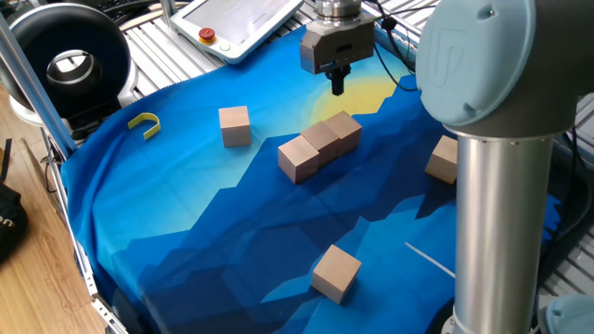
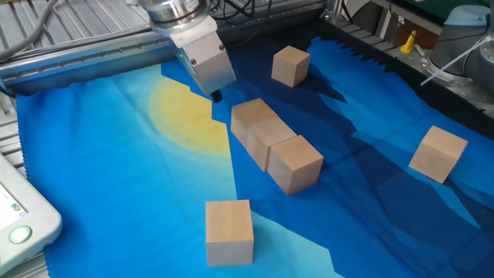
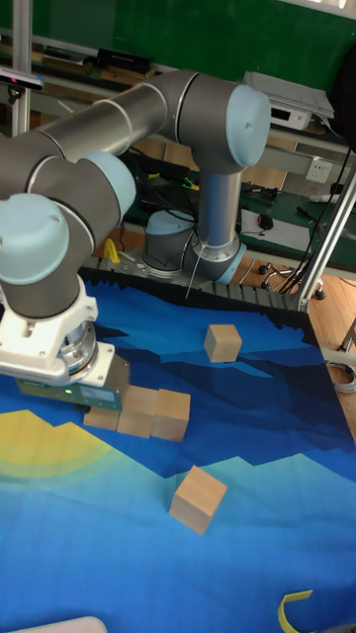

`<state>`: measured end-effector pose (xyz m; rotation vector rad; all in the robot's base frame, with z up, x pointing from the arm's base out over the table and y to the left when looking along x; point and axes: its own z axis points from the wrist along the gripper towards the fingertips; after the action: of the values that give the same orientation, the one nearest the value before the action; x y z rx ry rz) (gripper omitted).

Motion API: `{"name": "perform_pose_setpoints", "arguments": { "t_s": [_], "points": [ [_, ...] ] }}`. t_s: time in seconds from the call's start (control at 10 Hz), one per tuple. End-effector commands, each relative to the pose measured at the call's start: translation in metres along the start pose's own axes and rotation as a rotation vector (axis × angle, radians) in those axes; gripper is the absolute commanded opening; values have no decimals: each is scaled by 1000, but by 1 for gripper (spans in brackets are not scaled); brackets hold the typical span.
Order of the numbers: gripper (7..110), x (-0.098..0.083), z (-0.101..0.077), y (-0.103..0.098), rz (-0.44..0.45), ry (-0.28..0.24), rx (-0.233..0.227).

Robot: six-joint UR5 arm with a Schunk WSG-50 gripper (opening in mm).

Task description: Stack the blocks into a pyramid shape

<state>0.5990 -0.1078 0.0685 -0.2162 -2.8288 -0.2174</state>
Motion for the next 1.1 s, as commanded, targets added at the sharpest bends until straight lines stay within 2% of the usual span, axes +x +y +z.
{"name": "perform_pose_setpoints", "arguments": {
  "t_s": [0.0, 0.2, 0.4, 0.6, 1.0],
  "points": [
    [7, -23, -1, 28, -5, -22, -66],
    [7, -23, 9, 52, 37, 11, -85],
    [7, -8, 18, 73, 42, 55, -143],
    [7, -5, 26, 79, 44, 50, -153],
    [7, -23, 42, 85, 53, 18, -174]
  ]
}}
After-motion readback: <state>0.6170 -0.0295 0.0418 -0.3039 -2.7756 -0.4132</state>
